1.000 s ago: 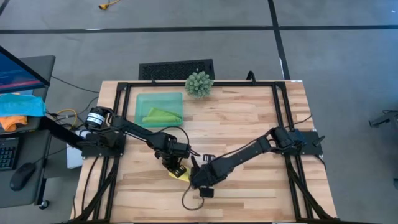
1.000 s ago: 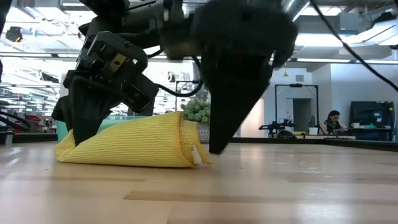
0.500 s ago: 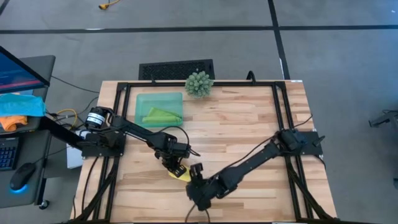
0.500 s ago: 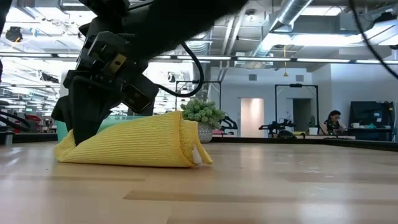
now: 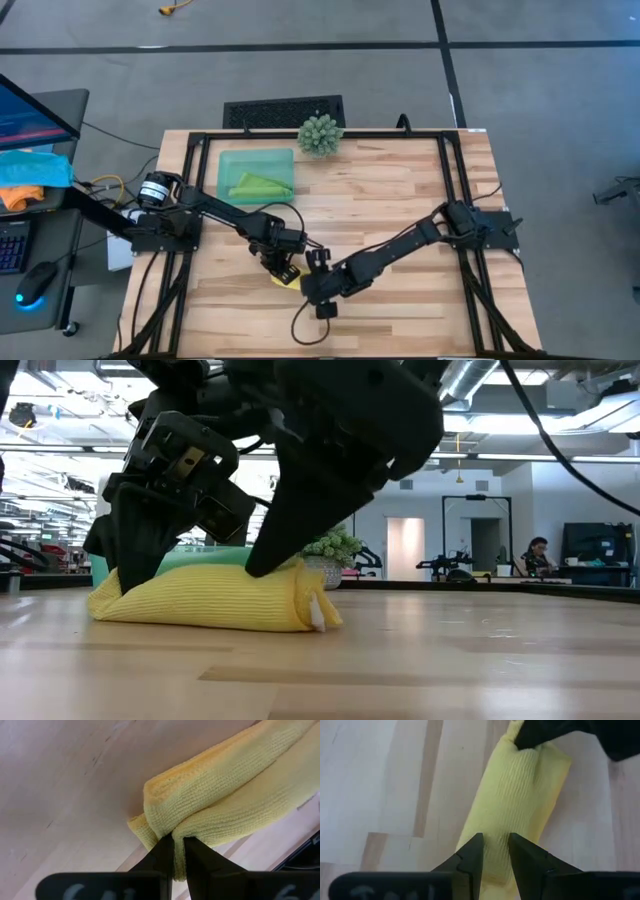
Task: Roll microfiber towels into tight, uniform cylinder then place into a basket
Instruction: Roll the yellow towel
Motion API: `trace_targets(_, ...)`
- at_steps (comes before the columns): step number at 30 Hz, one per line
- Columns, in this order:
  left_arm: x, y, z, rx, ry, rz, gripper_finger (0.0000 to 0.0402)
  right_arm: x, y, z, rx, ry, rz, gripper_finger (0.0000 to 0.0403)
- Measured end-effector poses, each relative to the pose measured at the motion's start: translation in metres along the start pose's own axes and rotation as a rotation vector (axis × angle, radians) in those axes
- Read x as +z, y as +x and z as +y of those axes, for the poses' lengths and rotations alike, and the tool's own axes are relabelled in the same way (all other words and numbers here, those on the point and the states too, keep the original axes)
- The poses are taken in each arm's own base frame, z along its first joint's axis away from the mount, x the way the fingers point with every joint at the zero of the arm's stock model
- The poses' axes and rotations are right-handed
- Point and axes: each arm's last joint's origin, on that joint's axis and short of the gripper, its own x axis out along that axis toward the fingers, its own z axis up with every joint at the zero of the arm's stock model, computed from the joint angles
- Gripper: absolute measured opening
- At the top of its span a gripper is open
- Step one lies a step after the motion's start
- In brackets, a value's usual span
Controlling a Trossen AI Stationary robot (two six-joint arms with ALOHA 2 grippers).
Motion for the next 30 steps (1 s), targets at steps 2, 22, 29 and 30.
trace_targets(2, 0.000, 0.000, 0.000, -0.002, 0.000, 0.003, 0.0019, -0.001, 0.000, -0.001, -0.003, 0.007, 0.013, 0.0116)
trace_targets(22, 0.000, 0.002, -0.002, -0.042, 0.074, 0.021, 0.0057, -0.015, 0.025, 0.002, 0.026, 0.057, 0.098, 0.0054)
trace_targets(29, 0.000, 0.002, -0.003, -0.044, 0.155, 0.012, 0.0122, -0.016, 0.026, 0.002, 0.028, 0.056, 0.102, 0.0054)
trace_targets(30, 0.000, 0.002, -0.003, -0.044, 0.167, 0.010, 0.0132, -0.016, 0.026, 0.002, 0.028, 0.056, 0.102, 0.0054)
